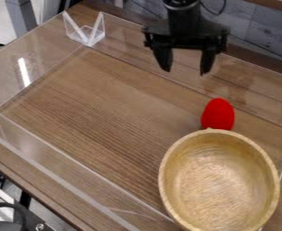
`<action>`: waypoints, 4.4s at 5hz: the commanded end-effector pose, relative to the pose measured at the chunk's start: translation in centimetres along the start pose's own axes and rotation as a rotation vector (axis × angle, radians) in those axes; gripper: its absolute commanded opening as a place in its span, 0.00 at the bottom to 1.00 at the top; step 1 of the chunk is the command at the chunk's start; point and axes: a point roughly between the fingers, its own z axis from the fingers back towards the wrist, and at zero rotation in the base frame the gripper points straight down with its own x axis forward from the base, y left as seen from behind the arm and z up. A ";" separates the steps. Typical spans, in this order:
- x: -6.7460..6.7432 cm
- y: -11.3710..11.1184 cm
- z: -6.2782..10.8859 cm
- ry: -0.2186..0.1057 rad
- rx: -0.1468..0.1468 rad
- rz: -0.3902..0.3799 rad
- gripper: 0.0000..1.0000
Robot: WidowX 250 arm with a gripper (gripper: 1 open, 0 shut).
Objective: Move the red fruit to the right
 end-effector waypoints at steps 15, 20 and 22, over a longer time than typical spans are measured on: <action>6.8 16.5 2.4 -0.152 0.236 0.125 1.00; 6.6 16.1 0.5 -0.136 0.134 -0.030 1.00; 6.1 17.0 0.2 -0.125 0.098 -0.123 1.00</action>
